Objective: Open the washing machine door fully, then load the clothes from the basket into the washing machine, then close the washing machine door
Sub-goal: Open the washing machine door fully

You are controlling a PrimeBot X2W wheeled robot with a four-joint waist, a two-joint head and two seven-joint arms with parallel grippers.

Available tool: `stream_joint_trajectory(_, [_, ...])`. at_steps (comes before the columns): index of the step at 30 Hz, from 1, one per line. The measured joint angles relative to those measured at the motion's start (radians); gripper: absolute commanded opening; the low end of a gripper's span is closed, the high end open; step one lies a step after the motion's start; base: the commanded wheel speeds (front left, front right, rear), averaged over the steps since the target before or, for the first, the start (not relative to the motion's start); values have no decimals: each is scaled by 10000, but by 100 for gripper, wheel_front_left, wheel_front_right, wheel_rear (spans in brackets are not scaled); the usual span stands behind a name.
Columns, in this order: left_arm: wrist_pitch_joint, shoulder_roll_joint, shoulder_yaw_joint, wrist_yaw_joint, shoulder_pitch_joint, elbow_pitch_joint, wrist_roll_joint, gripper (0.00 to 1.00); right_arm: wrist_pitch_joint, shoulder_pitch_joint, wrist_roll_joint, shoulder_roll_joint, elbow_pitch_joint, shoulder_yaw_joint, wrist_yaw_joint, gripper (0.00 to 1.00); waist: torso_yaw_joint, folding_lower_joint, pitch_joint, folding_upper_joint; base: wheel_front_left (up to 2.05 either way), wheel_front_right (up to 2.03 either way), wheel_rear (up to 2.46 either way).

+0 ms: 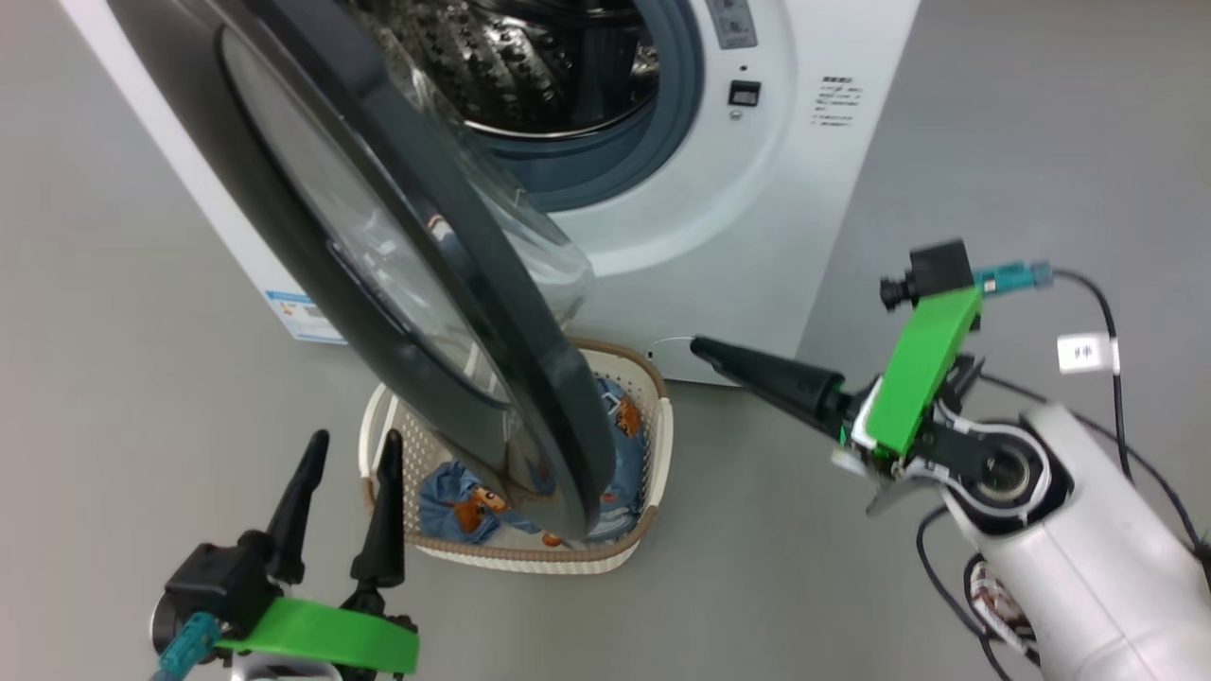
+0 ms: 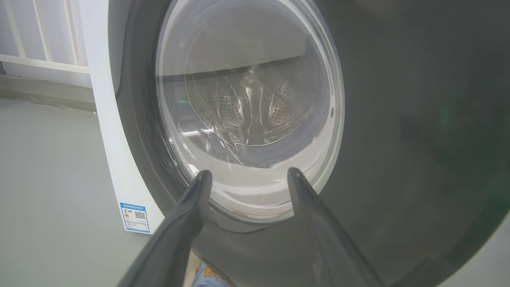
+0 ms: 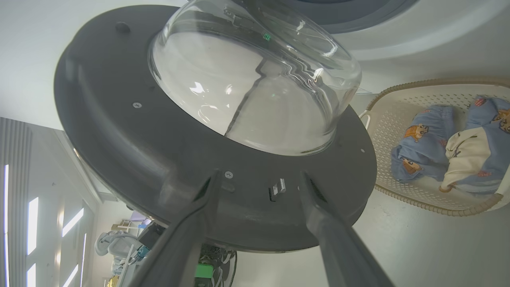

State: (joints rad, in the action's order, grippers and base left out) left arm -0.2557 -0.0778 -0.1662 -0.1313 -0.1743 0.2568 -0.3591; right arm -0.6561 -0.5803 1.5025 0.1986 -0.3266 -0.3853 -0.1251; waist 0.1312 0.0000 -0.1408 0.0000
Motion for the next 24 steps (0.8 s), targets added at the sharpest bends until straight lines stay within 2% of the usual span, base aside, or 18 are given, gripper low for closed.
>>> stream_joint_trajectory(8, [0,-88,476,2,496,6,0,100,1306,1362,-180,393,48,-163,0,100,-548,0,339,0,0,0,0])
stream_joint_trajectory(13, [0,-148,755,2,802,2,2,100,2681,1887,-602,685,226,-334,0,100,-881,-1,569,0,0,0,0])
stream_joint_trajectory(18, [0,-134,874,0,928,-13,2,100,4769,2049,-1436,1137,303,-746,0,100,-1131,-1,720,0,0,0,0])
stream_joint_trajectory(19, [0,-132,886,0,975,-13,2,100,5639,2059,-1852,1361,290,-1141,0,100,-1179,-1,763,0,0,0,0])
stream_joint_trajectory(24, [0,-111,894,0,975,-13,4,100,8124,2059,-2907,1804,-182,-2150,0,100,-1185,0,837,0,0,0,0])
